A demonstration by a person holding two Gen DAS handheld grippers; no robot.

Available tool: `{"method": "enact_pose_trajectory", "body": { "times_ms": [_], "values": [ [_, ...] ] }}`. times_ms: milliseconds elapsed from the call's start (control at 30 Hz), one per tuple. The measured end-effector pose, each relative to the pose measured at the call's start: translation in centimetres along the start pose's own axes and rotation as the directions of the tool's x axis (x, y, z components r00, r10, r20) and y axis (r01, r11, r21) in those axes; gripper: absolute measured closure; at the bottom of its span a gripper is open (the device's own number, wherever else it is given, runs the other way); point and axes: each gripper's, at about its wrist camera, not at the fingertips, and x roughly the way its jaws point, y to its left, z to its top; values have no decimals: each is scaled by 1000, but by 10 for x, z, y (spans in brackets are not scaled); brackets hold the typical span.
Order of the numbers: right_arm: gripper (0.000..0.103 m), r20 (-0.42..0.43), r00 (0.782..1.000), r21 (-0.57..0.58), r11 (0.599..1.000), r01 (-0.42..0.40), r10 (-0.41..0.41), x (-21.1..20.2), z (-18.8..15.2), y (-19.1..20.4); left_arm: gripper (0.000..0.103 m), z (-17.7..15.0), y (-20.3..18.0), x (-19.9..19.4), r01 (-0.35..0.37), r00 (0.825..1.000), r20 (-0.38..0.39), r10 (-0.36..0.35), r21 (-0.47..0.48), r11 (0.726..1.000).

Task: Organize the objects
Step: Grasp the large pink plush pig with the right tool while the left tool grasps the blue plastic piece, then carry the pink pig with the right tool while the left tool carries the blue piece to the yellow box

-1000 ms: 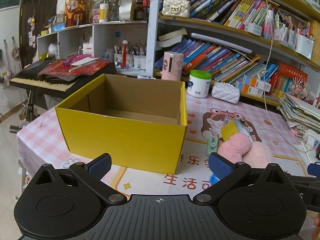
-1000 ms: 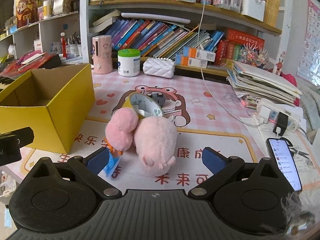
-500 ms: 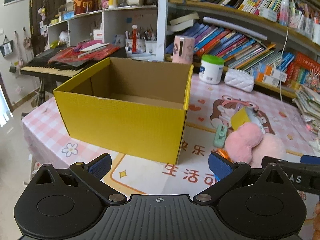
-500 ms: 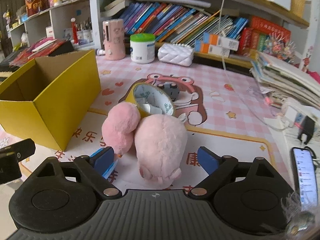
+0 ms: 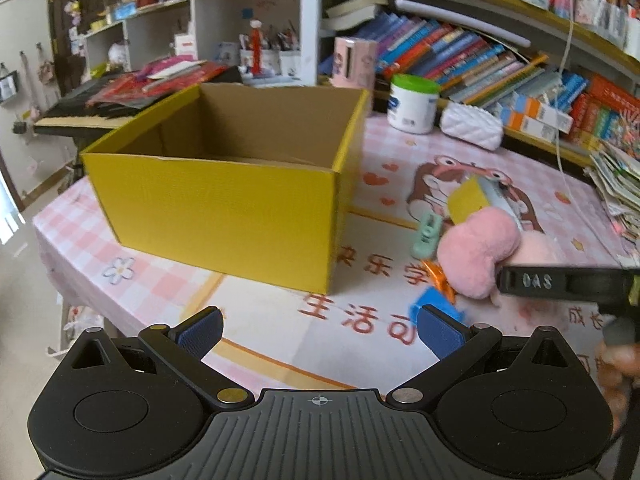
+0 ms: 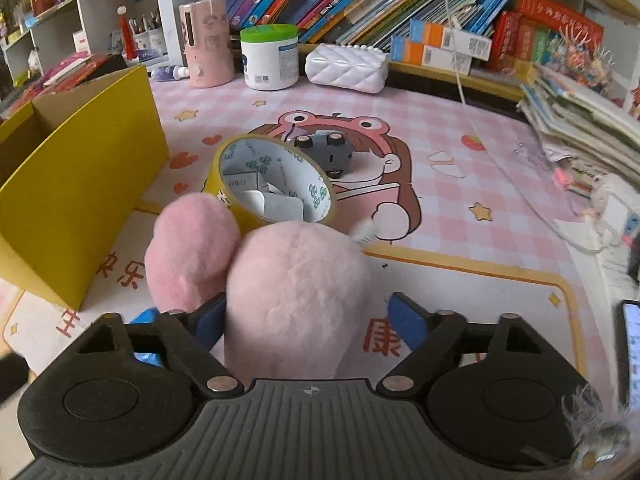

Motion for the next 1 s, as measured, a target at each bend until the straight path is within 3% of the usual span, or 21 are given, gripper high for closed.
{"method": "enact_pose_trajectory", "body": {
  "times_ms": [200, 467, 700, 800, 900, 1000],
  "values": [
    [40, 7, 999, 13, 999, -51, 51, -7, 6, -19, 0, 1, -20, 19, 134, 990, -33, -134, -17, 991],
    [40, 71, 997, -6, 999, -31, 32, -29, 9, -49, 5, 5, -61, 53, 78, 991, -111, -69, 76, 994],
    [40, 90, 994, -43, 998, -53, 57, -37, 5, -55, 41, -1, -79, 72, 86, 979, -193, -58, 135, 987],
    [40, 102, 993, -52, 997, -56, 61, -38, 5, -55, 61, 0, -81, 69, 91, 981, -183, -63, 147, 985],
    [40, 100, 993, -51, 997, -62, 67, -38, 6, -53, 70, 1, -79, 67, 95, 981, -184, -68, 147, 985],
    [40, 97, 993, -47, 997, -62, 66, -36, 6, -51, 71, 4, -74, 64, 93, 982, -173, -70, 127, 988]
  ]
}}
